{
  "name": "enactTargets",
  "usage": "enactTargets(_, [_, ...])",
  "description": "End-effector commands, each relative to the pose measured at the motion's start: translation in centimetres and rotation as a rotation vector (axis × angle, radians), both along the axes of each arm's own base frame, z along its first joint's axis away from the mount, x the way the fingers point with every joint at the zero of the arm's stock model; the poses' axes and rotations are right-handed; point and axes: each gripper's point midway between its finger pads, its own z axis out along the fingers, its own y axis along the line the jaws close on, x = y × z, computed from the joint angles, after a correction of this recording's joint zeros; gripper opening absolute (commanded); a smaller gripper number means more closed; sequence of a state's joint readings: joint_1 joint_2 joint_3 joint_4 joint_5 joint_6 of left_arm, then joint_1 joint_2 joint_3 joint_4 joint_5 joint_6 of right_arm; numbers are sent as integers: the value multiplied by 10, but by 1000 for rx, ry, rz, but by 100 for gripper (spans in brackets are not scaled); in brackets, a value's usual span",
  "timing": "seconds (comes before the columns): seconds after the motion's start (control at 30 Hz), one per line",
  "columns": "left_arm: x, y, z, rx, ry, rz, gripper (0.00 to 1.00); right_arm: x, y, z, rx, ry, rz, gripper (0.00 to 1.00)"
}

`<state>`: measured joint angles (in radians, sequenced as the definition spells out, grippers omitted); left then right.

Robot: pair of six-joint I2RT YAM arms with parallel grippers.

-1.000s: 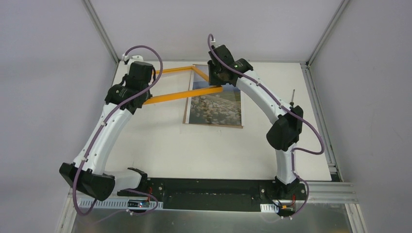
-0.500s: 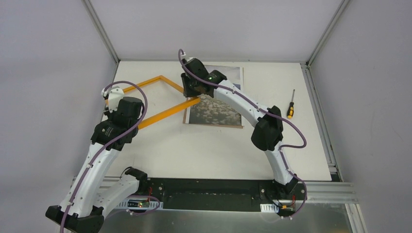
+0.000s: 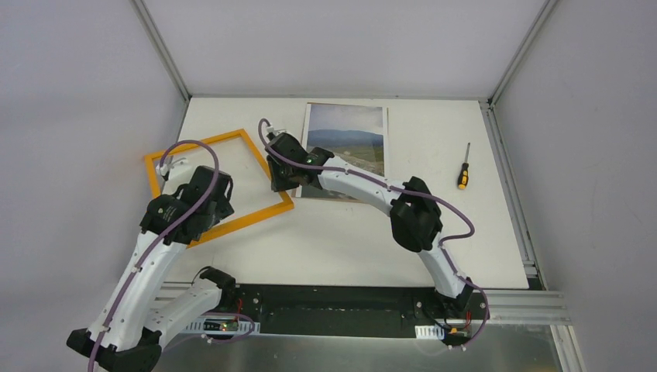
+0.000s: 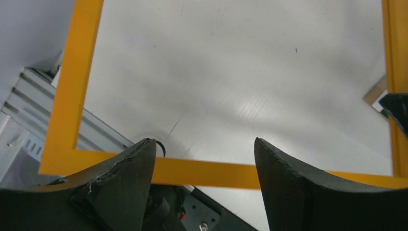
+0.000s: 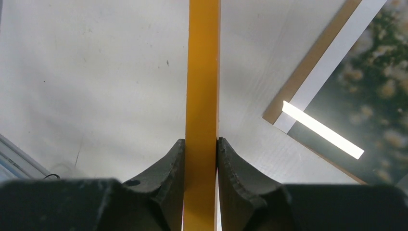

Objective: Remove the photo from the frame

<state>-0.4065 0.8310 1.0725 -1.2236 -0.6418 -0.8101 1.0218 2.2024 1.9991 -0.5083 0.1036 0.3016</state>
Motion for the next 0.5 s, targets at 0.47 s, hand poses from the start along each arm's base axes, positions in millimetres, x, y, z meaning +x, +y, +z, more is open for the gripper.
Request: enactTargets(0.47, [-8,-70,70,-412,-14,-129,74,-38,-3,-41,-61,-53,-142,0])
